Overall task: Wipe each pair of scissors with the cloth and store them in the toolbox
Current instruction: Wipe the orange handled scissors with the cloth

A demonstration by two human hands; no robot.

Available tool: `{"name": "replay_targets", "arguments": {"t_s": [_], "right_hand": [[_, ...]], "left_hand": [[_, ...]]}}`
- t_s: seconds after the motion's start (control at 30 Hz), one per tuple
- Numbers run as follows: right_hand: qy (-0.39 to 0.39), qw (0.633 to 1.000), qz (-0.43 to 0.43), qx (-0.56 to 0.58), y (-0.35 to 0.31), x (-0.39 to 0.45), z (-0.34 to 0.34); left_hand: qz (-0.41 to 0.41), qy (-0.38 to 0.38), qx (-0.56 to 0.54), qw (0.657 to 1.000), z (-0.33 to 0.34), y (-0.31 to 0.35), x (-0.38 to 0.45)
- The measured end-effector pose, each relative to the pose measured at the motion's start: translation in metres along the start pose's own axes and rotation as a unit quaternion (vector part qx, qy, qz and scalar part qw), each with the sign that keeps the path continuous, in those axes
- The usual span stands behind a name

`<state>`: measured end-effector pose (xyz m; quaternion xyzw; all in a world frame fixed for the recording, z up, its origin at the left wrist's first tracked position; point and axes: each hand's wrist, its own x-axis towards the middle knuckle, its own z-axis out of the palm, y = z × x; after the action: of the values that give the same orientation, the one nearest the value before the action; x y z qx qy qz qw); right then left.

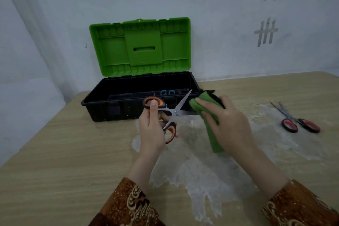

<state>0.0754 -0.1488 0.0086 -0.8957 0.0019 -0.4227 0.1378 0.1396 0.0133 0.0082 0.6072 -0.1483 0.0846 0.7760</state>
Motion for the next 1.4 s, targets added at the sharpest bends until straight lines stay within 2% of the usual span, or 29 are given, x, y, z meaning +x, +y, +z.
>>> {"name": "replay_targets", "arguments": {"t_s": [0.07,0.13,0.3,0.47,0.6,0.77,0.9,1.03,1.23,1.3,1.4], "right_hand": [[-0.013,0.996,-0.082,0.020,-0.016,-0.003,0.004],[-0.041,0.992,-0.123,0.009,-0.029,-0.009,0.012],[-0.019,0.997,-0.071,-0.029,-0.031,-0.008,0.018],[-0.028,0.995,-0.092,-0.033,-0.038,-0.013,0.021],[-0.004,0.997,-0.059,-0.051,-0.033,-0.008,0.020],[-0.009,0.990,-0.139,-0.031,-0.042,-0.015,0.019],[0.001,0.996,-0.089,-0.023,-0.031,-0.009,0.017],[0.000,0.998,-0.070,-0.003,-0.029,-0.007,0.013],[-0.037,0.981,-0.193,-0.003,-0.029,-0.008,0.008],[-0.026,0.986,-0.163,-0.030,-0.023,-0.005,0.007],[-0.013,0.995,-0.064,-0.070,-0.009,-0.002,0.006]], "left_hand": [[0.016,0.004,0.020,1.000,0.004,-0.002,-0.005],[0.035,0.002,0.027,0.999,0.008,-0.005,-0.010],[0.073,0.009,0.040,0.996,0.013,-0.008,-0.015],[0.108,0.045,0.089,0.989,0.016,-0.014,-0.016],[0.122,0.042,0.097,0.987,0.013,-0.012,-0.014],[0.135,0.025,0.119,0.983,0.013,-0.013,-0.013],[0.114,0.022,0.093,0.989,0.012,-0.008,-0.012],[0.053,0.006,0.052,0.997,0.011,-0.003,-0.014],[0.006,0.003,0.034,0.999,0.003,-0.001,-0.005],[-0.013,-0.001,0.013,1.000,0.005,0.002,-0.007],[-0.045,-0.011,-0.029,0.999,0.008,0.007,-0.009]]}}
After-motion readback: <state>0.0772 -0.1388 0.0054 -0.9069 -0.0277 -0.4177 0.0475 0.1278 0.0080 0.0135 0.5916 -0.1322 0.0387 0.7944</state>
